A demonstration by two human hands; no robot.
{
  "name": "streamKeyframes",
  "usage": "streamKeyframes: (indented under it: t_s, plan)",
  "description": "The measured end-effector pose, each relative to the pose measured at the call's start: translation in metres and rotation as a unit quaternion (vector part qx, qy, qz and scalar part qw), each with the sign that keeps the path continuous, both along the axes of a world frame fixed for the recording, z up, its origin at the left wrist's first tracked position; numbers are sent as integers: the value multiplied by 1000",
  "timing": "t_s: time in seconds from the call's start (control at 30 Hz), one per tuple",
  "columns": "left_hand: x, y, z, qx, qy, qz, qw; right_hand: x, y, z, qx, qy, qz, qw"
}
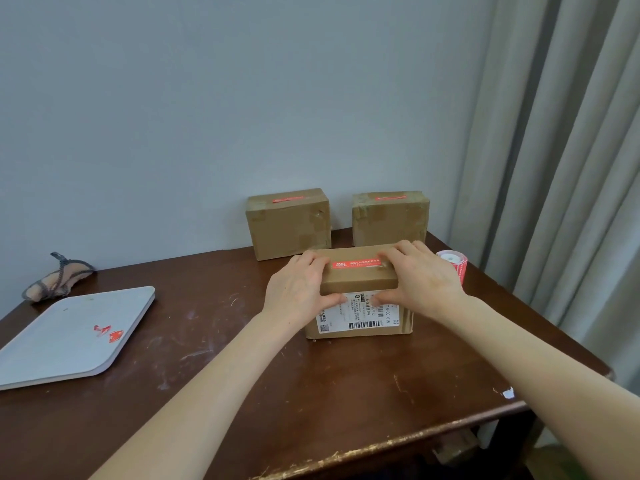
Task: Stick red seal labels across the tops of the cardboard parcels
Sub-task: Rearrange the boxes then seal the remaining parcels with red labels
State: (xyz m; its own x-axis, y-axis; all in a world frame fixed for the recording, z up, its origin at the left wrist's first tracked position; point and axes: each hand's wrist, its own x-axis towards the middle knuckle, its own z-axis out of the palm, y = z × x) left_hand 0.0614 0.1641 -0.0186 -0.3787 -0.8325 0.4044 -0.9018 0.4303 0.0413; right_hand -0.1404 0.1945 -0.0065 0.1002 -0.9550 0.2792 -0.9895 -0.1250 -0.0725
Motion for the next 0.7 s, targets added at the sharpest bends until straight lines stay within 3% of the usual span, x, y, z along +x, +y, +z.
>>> streamKeyframes:
  t_s: [0.33, 0.7]
  plan:
    - [-13, 5, 0, -3, -42, -1, 999, 5, 7, -2, -9, 57, 21, 998]
    - [-5, 4, 6, 14, 0, -10, 1000, 1, 3, 3, 6, 1, 8, 1000]
